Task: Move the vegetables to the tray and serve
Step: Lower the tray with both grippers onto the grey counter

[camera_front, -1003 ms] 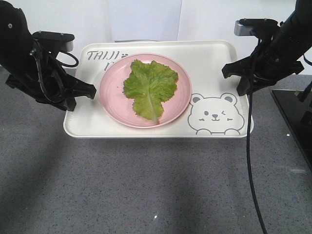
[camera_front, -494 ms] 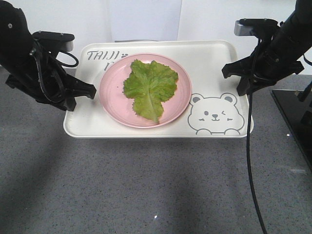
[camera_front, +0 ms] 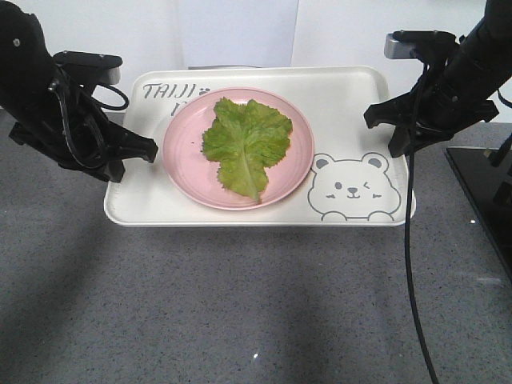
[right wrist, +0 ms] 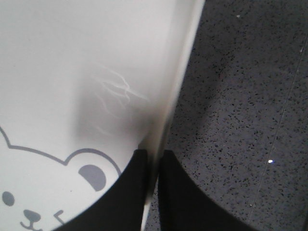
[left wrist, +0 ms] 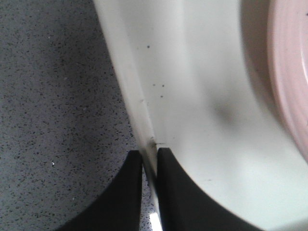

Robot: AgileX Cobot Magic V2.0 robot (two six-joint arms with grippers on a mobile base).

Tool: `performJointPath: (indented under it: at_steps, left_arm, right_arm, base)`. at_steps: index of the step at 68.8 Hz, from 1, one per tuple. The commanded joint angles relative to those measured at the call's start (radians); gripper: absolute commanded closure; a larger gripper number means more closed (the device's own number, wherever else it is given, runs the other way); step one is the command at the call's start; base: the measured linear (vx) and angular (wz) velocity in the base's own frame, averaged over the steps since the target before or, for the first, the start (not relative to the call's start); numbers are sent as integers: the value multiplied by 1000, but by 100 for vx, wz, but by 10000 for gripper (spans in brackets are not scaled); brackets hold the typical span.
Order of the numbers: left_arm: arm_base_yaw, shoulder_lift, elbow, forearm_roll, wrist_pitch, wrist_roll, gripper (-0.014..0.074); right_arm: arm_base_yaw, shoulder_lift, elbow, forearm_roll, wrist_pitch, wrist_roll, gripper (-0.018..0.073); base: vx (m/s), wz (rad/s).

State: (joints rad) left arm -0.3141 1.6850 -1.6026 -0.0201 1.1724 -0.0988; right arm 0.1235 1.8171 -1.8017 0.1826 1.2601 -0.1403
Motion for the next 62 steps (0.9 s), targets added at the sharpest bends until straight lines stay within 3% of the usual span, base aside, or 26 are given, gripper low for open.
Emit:
performJointPath:
  at_steps: [1,16,50,62]
  left_arm:
    - [-18,-47,-29,-61,-83,26,602]
    - [-18,-13,-28,20,-84,24,602]
    - [-18,160,-27,20,-78,24,602]
    - [-18,205,-27,20,-75,25,602]
  right_arm:
    - [14,-48,-29,153,-17,-41,565]
    - [16,-1,-29,201,-9,-41,565]
    - [16,131,-26,74,23,-41,565]
    - [16,156,-26,74,23,-41,561]
  base:
    - [0,0]
    - [0,0]
    - [0,0]
    - [0,0]
